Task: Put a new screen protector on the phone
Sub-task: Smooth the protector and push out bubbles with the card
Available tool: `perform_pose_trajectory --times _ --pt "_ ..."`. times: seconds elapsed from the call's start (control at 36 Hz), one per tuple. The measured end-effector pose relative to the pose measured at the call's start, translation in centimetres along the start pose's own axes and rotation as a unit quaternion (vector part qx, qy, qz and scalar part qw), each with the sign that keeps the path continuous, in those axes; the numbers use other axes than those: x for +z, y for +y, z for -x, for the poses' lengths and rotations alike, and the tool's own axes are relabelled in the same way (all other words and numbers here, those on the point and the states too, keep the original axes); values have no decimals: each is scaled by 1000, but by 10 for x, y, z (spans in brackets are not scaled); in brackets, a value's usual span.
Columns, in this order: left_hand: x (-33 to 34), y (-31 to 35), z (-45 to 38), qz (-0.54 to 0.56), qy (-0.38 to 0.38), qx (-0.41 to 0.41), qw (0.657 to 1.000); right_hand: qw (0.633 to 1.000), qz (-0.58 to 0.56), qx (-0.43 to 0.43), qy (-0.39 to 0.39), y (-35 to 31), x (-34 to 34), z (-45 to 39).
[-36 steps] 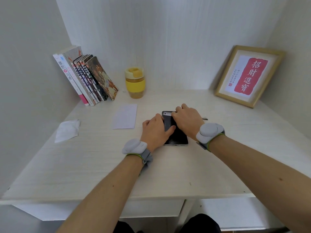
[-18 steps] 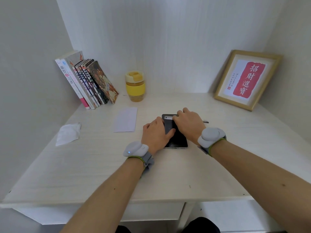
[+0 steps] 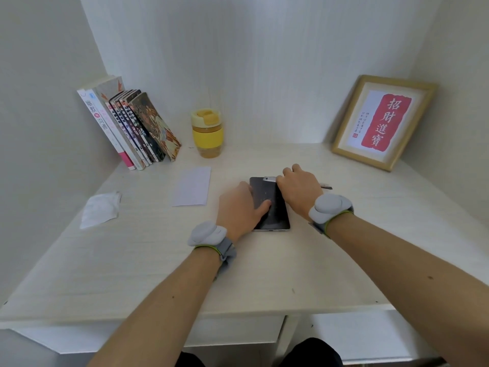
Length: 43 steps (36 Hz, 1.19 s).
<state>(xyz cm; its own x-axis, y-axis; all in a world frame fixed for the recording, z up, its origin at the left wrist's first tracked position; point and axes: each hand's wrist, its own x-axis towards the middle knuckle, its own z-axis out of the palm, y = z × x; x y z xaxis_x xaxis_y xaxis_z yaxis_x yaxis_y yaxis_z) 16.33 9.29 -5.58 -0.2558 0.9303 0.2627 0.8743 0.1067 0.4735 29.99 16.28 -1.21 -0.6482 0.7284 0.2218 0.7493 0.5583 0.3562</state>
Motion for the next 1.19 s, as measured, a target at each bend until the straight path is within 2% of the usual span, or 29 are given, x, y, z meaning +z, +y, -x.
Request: perform_pose_trajectory --times 0.19,0.44,0.75,1.03,1.19 --pt "2 -1 0 -6 7 17 1000 999 13 -27 14 -2 0 11" --pt "0 -1 1 -9 -7 17 1000 1000 19 -12 -3 1 -2 5" --pt "1 -2 0 -4 -12 6 1000 996 15 -76 32 4 2 26" --pt "1 -4 0 -17 -45 11 999 999 -5 -34 15 6 0 16" --pt "0 -3 -1 -14 -43 9 999 997 1 -72 21 1 -4 29"
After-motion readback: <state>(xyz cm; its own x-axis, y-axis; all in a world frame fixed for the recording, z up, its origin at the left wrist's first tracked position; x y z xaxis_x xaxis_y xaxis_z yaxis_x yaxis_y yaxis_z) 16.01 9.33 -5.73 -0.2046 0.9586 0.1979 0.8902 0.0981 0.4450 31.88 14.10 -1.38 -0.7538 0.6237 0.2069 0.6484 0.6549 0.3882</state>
